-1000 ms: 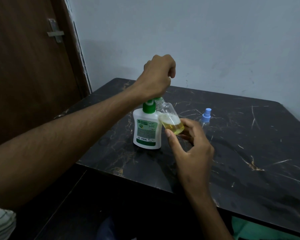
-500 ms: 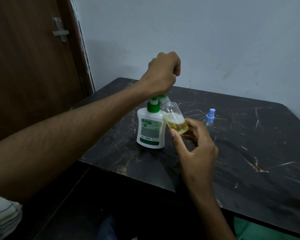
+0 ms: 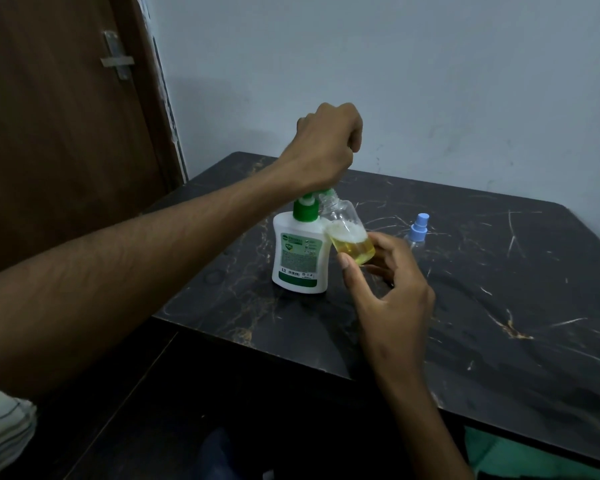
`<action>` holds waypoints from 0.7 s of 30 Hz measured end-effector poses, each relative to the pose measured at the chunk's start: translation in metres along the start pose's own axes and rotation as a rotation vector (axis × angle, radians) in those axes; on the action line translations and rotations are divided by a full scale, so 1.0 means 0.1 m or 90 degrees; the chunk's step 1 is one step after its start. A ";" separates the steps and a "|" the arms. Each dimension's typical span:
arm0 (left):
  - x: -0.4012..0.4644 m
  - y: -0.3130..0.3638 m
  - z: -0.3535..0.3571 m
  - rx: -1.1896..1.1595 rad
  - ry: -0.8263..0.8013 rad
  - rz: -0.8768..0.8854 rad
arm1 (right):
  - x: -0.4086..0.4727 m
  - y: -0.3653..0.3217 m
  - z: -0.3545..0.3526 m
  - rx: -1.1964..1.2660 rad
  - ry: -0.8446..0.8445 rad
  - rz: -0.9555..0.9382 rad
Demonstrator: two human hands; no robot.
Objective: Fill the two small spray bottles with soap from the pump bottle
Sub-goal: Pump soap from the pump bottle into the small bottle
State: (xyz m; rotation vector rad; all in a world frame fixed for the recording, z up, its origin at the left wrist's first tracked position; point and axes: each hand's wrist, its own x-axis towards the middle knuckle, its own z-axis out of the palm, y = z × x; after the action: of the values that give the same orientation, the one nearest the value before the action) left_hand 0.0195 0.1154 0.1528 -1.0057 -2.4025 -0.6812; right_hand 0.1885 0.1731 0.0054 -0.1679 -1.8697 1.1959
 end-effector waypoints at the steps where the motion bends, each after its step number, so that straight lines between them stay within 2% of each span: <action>1: -0.01 -0.01 0.02 0.002 -0.004 0.000 | 0.00 0.00 0.00 -0.002 -0.001 0.000; 21: 0.01 0.05 -0.05 0.032 0.002 0.017 | 0.00 -0.01 0.01 0.007 -0.002 0.001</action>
State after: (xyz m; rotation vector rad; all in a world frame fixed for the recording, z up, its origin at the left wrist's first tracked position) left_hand 0.0238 0.1164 0.1585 -1.0143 -2.3868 -0.6088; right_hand 0.1881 0.1722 0.0065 -0.1600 -1.8657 1.2084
